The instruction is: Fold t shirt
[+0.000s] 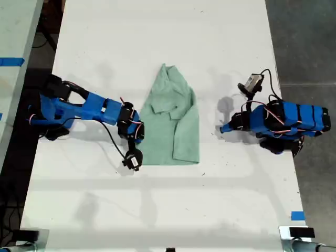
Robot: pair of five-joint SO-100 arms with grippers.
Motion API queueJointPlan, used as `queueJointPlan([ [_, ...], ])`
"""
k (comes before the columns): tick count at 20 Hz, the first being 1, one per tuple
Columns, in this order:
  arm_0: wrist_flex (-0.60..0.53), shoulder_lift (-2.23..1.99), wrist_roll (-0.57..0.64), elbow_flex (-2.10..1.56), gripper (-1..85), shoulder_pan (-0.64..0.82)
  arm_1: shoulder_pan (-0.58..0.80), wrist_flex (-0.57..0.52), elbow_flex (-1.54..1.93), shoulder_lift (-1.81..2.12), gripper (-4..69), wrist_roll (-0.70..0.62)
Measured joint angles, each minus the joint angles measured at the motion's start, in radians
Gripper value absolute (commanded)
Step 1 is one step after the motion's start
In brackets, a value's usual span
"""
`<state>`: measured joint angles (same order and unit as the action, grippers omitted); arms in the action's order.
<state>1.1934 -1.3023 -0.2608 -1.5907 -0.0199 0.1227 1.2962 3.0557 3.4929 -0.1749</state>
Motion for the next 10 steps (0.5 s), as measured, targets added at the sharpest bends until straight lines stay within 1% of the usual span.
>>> queueJointPlan([
  [2,0.034,-0.02,0.0,0.003,0.0,0.002,0.0,0.0,0.0,0.0,-1.2,0.0],
  [5,0.16,-0.1,0.0,0.018,0.0,0.003,0.0,0.0,0.0,0.0,-1.2,0.0],
  [6,0.184,-0.138,0.0,0.046,0.0,0.003,0.0,0.0,0.0,0.0,-1.2,0.0],
  [8,0.198,-0.209,0.023,0.112,0.0,-0.003,0.0,0.0,0.0,0.0,-1.2,0.0],
  [10,0.184,-0.218,0.086,0.206,0.0,-0.012,0.0,0.0,0.0,0.0,-1.2,0.0],
])
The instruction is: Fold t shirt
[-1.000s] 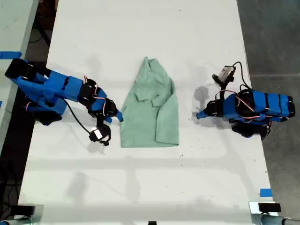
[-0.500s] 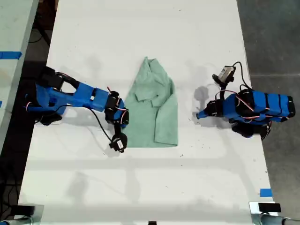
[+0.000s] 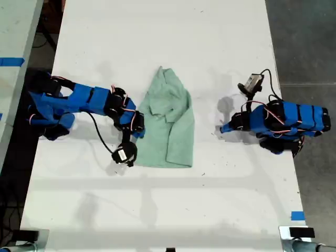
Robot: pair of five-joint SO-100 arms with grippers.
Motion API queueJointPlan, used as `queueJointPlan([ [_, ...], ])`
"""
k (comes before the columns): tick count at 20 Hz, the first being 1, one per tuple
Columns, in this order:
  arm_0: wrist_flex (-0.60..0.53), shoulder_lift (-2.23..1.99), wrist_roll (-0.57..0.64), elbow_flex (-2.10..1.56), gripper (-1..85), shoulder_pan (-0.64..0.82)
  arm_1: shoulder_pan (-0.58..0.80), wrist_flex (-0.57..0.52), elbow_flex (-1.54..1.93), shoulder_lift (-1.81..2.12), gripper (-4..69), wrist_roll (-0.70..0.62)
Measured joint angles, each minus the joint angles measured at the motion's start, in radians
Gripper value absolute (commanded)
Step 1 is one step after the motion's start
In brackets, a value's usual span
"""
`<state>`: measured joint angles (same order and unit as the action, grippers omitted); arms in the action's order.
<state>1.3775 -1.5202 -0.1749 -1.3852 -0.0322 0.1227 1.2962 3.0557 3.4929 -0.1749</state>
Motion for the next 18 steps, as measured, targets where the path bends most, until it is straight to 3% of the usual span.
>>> queueJointPlan([
  [6,-0.278,0.224,0.241,0.225,0.7,0.0,0.0,0.0,0.0,0.0,-1.2,0.0],
  [9,-0.362,0.371,0.296,0.296,21.5,0.015,0.0,0.0,0.0,0.0,-1.2,0.0],
  [10,-0.374,0.396,0.304,0.298,22.0,0.02,0.0,0.0,0.0,0.0,-1.2,0.0],
  [11,-0.379,0.402,0.313,0.298,20.6,0.021,0.0,0.0,0.0,0.0,-1.2,0.0],
  [13,-0.38,0.399,0.344,0.299,0.1,0.025,0.0,0.0,0.0,0.0,-1.2,0.0],
  [18,-0.23,0.127,0.359,0.23,0.0,0.051,0.0,0.0,0.0,0.0,-1.2,0.0],
])
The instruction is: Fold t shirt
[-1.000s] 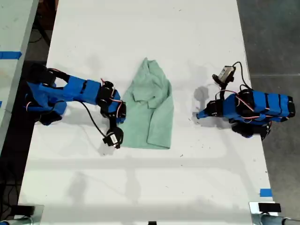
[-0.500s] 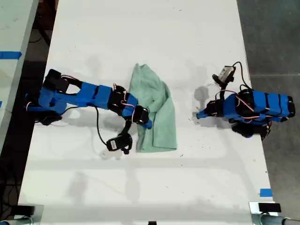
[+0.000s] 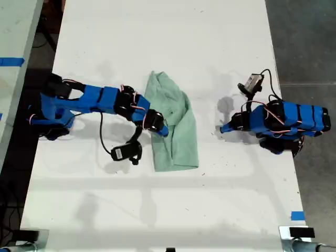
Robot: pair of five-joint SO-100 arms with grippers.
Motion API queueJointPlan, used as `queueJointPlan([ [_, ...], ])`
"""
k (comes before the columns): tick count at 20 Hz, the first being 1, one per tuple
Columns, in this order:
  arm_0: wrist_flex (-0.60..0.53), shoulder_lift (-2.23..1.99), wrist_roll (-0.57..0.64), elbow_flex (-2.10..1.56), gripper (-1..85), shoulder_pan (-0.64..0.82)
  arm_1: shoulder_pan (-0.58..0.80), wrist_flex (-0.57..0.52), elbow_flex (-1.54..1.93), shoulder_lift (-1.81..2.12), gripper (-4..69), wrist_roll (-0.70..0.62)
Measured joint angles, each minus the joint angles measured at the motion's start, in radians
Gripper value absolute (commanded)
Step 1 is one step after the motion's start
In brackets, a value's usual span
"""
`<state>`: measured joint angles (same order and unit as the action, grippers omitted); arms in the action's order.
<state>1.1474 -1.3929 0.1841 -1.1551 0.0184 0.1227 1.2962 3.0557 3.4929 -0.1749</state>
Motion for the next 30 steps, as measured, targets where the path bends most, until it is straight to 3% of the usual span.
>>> queueJointPlan([
  [5,-0.031,-0.664,0.0,-0.483,0.0,0.12,0.0,0.0,0.0,0.0,-1.2,0.0],
  [12,-0.419,-1.667,-0.084,-1.652,0.0,0.137,0.0,0.0,0.0,0.0,-1.2,0.0],
  [15,-0.31,-2.102,-0.087,-1.94,0.0,0.141,0.0,0.0,0.0,0.0,-1.2,0.0],
  [17,-0.252,-2.177,-0.054,-2.002,0.0,0.178,0.0,0.0,0.0,0.0,-1.2,0.0],
  [30,-0.216,-2.204,-0.044,-2.049,0.2,0.17,0.0,0.0,0.0,0.0,-1.2,0.0],
])
